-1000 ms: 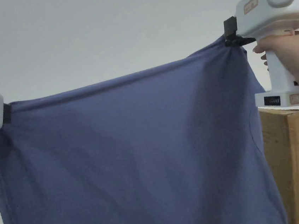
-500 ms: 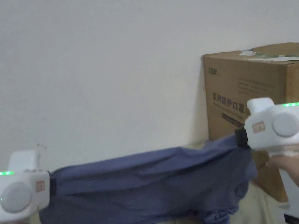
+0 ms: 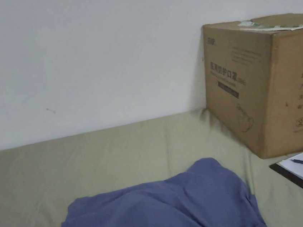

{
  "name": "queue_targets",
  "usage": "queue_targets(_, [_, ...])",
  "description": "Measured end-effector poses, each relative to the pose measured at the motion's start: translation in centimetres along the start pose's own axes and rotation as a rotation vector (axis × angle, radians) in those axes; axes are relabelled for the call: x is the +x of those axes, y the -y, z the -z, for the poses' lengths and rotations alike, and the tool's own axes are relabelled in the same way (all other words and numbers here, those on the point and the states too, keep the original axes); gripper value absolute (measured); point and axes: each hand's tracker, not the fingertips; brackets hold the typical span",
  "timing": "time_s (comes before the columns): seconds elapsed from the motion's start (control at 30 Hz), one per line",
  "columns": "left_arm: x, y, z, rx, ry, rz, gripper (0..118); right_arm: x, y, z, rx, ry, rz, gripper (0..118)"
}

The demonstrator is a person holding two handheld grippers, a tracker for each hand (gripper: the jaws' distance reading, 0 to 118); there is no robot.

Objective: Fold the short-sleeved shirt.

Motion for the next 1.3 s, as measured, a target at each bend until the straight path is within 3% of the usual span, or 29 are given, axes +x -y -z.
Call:
queue_targets(0.3, [-0.9, 4.5, -6.2, 0.064, 0.044, -0.038, 0, 2.0, 4.0, -6.3, 0.037, -0.038, 0.116, 3])
queue_targets(0.43, [-0.5, 5.7, -6.0, -0.015, 0.037, 0.047, 0, 2.6, 4.6, -6.6, -0.020, -0.034, 0.152, 3])
queue_targets(0.63, [0.9, 7.6, -2.6, -0.134, -0.042, 0.186, 1, 1.2, 5.8, -2.3, -0.201, 0.092, 0.059, 3])
queue_targets(0.67, [1.3, 7.7, -2.1, -0.149, -0.057, 0.210, 6, 1.1, 5.9, -1.5, -0.223, 0.125, 0.033, 3])
queue_targets(0.7, [1.6, 7.9, -1.9, -0.159, -0.071, 0.235, 20, 0.8, 5.9, -0.9, -0.245, 0.142, 0.007, 4])
queue_targets(0.77, [2.5, 8.2, -1.2, -0.179, -0.146, 0.298, 47, 0.3, 6.0, 0.0, -0.266, 0.200, 0.006, 16])
queue_targets(0.83, [2.2, 8.9, -0.8, -0.169, -0.215, 0.345, 75, 0.5, 6.1, 0.6, -0.266, 0.206, 0.031, 62])
queue_targets(0.93, [1.3, 8.2, -1.5, -0.146, -0.226, 0.259, 86, 1.1, 6.2, 0.3, -0.283, 0.219, 0.068, 96])
queue_targets(0.97, [0.6, 8.1, -2.0, -0.146, -0.200, 0.219, 95, 1.2, 6.2, -0.2, -0.266, 0.214, 0.081, 118])
queue_targets(1.03, [0.1, 7.6, -4.2, -0.090, -0.111, 0.114, 99, 1.1, 5.5, -2.2, -0.181, 0.207, 0.106, 108])
queue_targets(1.17, [0.2, 7.1, -9.2, 0.075, -0.006, -0.025, 99, -0.3, 4.4, -6.7, 0.007, 0.158, 0.155, 109])
queue_targets(1.27, [1.1, 7.4, -12.8, 0.229, 0.028, -0.113, 98, -2.2, 4.5, -10.6, 0.313, -0.015, 0.249, 108])
queue_targets(1.3, [1.2, 7.9, -14.2, 0.318, 0.073, -0.147, 92, -2.8, 4.8, -11.8, 0.408, -0.092, 0.296, 100])
